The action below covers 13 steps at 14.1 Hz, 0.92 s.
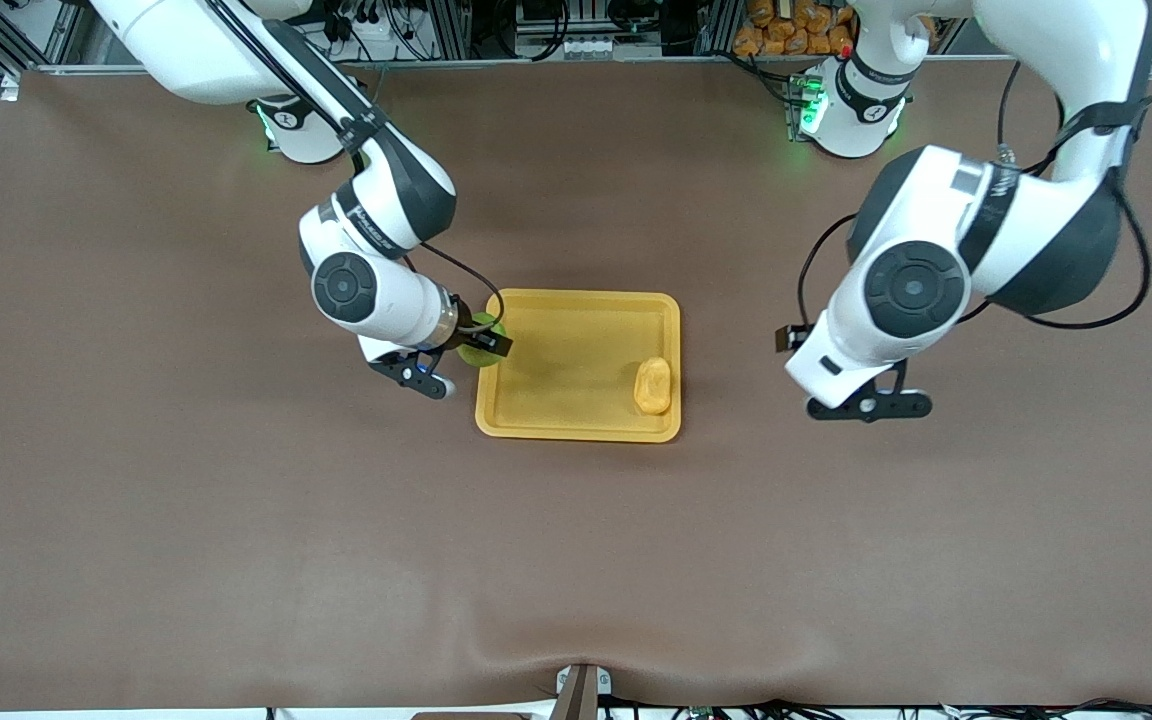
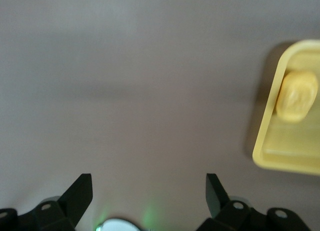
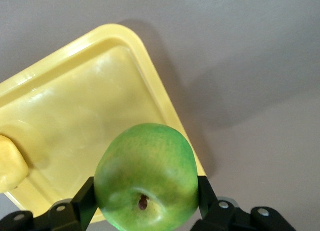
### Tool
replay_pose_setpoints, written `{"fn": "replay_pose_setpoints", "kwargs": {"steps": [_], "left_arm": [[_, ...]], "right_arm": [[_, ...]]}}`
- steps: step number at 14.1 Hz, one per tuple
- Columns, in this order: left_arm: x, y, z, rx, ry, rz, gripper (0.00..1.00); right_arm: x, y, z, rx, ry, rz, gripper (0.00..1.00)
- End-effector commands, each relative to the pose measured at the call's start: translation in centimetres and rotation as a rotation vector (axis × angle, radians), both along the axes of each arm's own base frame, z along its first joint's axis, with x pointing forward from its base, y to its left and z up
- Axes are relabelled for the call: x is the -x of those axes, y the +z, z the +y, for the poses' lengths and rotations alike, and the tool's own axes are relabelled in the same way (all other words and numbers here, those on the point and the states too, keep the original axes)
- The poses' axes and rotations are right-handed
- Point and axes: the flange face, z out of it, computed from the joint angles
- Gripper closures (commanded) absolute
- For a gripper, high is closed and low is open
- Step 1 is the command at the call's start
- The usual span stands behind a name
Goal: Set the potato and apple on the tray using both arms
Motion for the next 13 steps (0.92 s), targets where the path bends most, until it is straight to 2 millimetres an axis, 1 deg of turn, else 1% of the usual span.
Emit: {"fn": "replay_pose_setpoints", "kwargs": {"steps": [1,2,3,4,5,7,8,10,11,12,13], "left_arm": [[4.2,2.7,2.8,0.009,0.042,0.021,0.0],[4.6,3.7,3.9,0.02,0.068,0.013,0.0],[4.3,4.2,4.9,0.027,0.088,0.005,0.0],[4.0,4.6,5.4,0.029,0.096,-0.004,0.0],[3.5,5.7,5.9,0.041,0.104,-0.025,0.0],[2.5,7.3,7.4,0.055,0.131,-0.06,0.0],[2.3,7.6,8.0,0.047,0.137,-0.07,0.0],[1.9,8.6,8.1,0.056,0.142,-0.094,0.0],[1.8,9.0,8.4,0.059,0.147,-0.101,0.0],[1.8,9.2,9.0,0.058,0.157,-0.106,0.0],[1.7,9.6,10.3,0.047,0.185,-0.114,0.0]], "right_arm": [[-0.3,-0.6,1.9,-0.01,-0.029,-0.006,1.0],[-0.2,-1.3,2.7,-0.016,-0.035,-0.007,1.0],[0.1,-1.8,3.4,-0.019,-0.041,-0.013,1.0],[0.1,-2.3,3.5,-0.008,-0.033,-0.015,1.0],[0.1,-2.5,3.4,0.001,-0.033,-0.018,1.0],[0.3,-3.6,3.6,0.011,-0.035,-0.006,1.0],[0.3,-3.9,3.7,0.011,-0.03,-0.017,1.0],[0.5,-5.0,4.0,0.016,-0.037,-0.015,1.0],[0.9,-5.5,4.7,0.02,-0.041,-0.021,1.0],[1.0,-6.0,4.9,0.029,-0.044,-0.028,1.0],[1.0,-6.4,4.8,0.044,-0.041,-0.033,0.88]]}}
